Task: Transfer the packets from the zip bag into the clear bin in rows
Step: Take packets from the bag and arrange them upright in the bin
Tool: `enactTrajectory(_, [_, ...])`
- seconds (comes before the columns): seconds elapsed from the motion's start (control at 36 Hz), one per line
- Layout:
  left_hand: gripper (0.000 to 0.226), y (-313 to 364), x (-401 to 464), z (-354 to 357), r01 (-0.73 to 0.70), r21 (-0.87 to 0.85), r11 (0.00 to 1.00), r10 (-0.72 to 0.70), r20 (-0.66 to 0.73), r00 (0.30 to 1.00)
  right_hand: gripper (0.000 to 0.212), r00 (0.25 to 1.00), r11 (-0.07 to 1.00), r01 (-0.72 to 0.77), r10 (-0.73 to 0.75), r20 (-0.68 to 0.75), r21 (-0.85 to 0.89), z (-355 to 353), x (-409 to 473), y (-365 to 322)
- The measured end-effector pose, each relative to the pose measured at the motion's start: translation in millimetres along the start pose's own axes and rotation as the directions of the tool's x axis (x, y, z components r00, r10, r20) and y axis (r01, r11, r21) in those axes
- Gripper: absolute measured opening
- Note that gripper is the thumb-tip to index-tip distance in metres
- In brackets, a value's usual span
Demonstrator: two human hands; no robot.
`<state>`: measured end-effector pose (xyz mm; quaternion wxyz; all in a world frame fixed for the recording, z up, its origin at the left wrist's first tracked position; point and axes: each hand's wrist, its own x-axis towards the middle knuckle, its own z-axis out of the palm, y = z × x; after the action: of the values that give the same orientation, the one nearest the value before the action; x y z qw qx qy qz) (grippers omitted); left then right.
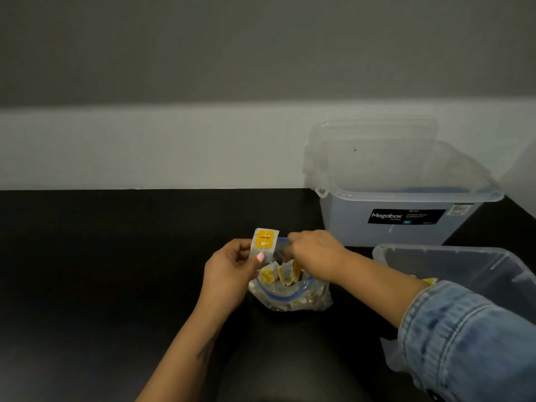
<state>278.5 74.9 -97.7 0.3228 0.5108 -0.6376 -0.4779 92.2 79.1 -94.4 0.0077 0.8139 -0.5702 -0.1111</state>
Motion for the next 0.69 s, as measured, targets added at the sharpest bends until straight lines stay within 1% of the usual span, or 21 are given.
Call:
enactTrajectory(0.06, [0.021, -0.5, -1.3, -1.0, 0.005, 0.008, 1.000, -0.005, -0.002, 1.000, 0.030, 1.000, 0.999, 0.005, -0.003, 0.027, -0.049, -0.9, 2.5, -3.0])
enactTrajectory(0.11, [0.020, -1.4, -2.4, -1.5, 0.008, 0.017, 1.000, -0.008, 0.000, 1.000, 0.022, 1.000, 0.999, -0.005, 0.006, 0.023, -0.042, -2.6, 4.8, -4.1])
enactTrajectory(0.19, [0.016, -2.2, -2.8, -2.5, 0.008, 0.037, 0.999, -0.008, -0.005, 1.000, 0.015, 0.999, 0.998, -0.031, 0.032, -0.003, 0.059, -6.8, 4.4, -1.6])
enactTrajectory(0.25, [0.014, -2.1, -2.1, -2.7, 0.012, 0.043, 0.999, -0.011, -0.015, 1.000, 0.009, 0.997, 0.993, -0.042, 0.048, -0.052, 0.114, -10.4, 2.7, 2.8])
enactTrajectory(0.28, [0.013, -1.9, -1.4, -2.4, 0.014, 0.045, 0.999, -0.013, -0.018, 1.000, 0.007, 0.995, 0.986, -0.059, 0.070, -0.068, 0.154, -14.0, 1.4, 4.8])
enactTrajectory(0.33, [0.011, -0.1, -0.1, -0.3, 0.019, 0.045, 0.999, -0.018, -0.022, 1.000, 0.003, 0.991, 0.957, -0.104, 0.122, -0.052, 0.270, -24.9, -2.8, 8.2])
enactTrajectory(0.39, [0.009, 2.8, 1.7, 3.2, 0.022, 0.042, 0.999, -0.022, -0.021, 1.000, 0.003, 0.988, 0.905, -0.138, 0.154, -0.008, 0.402, -39.7, -9.7, 11.1])
enactTrajectory(0.44, [0.010, 6.2, 3.7, 7.7, 0.028, 0.032, 0.999, -0.028, -0.011, 1.000, 0.003, 0.989, 0.841, -0.132, 0.149, 0.010, 0.524, -55.6, -19.5, 14.4])
enactTrajectory(0.5, [0.013, 9.5, 5.6, 12.7, 0.043, -0.017, 0.999, -0.043, 0.001, 0.999, 0.006, 0.992, 0.765, -0.106, 0.125, 0.015, 0.636, -69.2, -30.0, 17.8])
enactTrajectory(0.56, [0.017, 14.9, 6.2, 18.6, 0.083, -0.111, 0.990, -0.080, 0.037, 0.996, 0.008, 0.994, 0.680, -0.089, 0.111, 0.017, 0.728, -78.7, -38.7, 21.6])
enactTrajectory(0.64, [0.018, 27.4, 2.1, 29.6, 0.169, -0.268, 0.949, -0.128, 0.163, 0.978, 0.013, 0.993, 0.582, -0.089, 0.118, 0.024, 0.809, -83.0, -47.5, 27.2])
enactTrajectory(0.69, [0.022, 35.1, -1.7, 36.9, 0.242, -0.375, 0.895, -0.151, 0.257, 0.955, 0.018, 0.988, 0.566, -0.109, 0.152, 0.027, 0.817, -80.3, -50.9, 31.3])
